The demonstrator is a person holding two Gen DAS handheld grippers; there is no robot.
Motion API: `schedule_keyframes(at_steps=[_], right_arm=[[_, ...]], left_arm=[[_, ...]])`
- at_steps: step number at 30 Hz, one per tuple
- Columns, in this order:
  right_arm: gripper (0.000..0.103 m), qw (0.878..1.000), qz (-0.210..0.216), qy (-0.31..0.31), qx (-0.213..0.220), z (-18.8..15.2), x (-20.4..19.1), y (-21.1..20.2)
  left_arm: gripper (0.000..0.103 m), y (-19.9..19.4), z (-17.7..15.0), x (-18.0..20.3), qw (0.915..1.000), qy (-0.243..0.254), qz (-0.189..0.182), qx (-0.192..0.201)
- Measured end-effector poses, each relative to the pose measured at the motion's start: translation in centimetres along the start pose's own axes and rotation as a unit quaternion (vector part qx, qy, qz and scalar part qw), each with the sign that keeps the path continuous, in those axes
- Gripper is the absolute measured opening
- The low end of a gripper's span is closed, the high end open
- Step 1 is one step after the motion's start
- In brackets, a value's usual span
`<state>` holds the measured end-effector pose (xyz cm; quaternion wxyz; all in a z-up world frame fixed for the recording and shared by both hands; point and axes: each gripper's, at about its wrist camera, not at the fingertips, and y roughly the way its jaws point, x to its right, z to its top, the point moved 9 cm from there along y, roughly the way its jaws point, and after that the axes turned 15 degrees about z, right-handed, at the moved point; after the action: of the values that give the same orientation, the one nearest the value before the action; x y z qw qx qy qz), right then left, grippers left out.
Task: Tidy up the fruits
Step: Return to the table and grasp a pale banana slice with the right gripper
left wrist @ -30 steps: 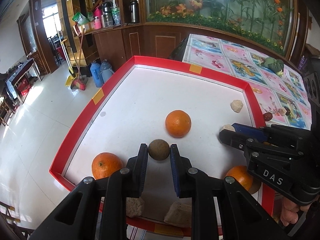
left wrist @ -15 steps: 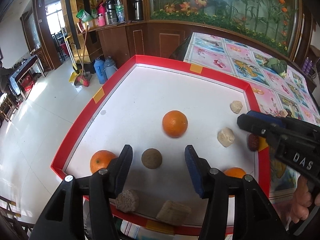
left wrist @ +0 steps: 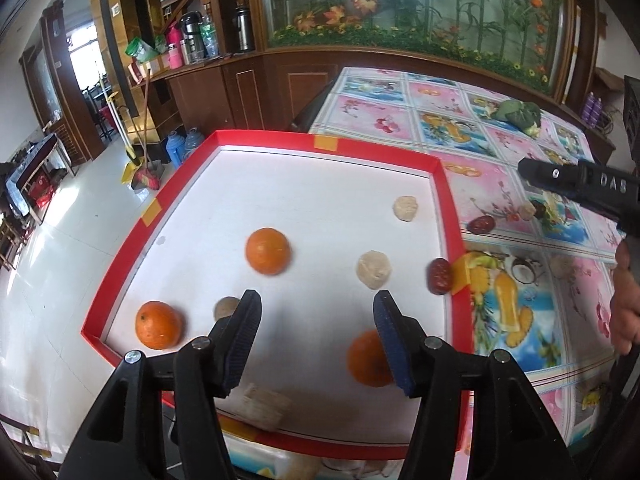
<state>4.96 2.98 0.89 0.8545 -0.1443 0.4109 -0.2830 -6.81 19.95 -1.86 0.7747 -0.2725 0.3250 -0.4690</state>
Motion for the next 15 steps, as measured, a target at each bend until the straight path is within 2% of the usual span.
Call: schedule_keyframes(at_steps=[4,8,12,15], right_arm=[[0.026,0.999,-0.020,0.037,0.032,1.3,3.7,-3.2],[0.026,0.996,-0.041,0.062,0.046,1.5,6.8,-5.6],[0.026,0.995,-0.057,0.068,0.039,0.8,8.6,-7.1],[0.026,0.996,-0.054,0.063,0.015,-0.3,9.3,-7.5]], left_arm=[[0.058,-0.7,-0.2,1.5,0.9999,0.014,-0.007,0.002],[0.061,-1.4,-0.4,2.9,0.9995,0.026,-0.015,0.004],[0.064,-2.0,-0.8,4.3,0.9989,0.041,-0.022,0.005],[0.064,-2.4,-1.1,5.1,0.9983,0.052,-0.027,0.004]])
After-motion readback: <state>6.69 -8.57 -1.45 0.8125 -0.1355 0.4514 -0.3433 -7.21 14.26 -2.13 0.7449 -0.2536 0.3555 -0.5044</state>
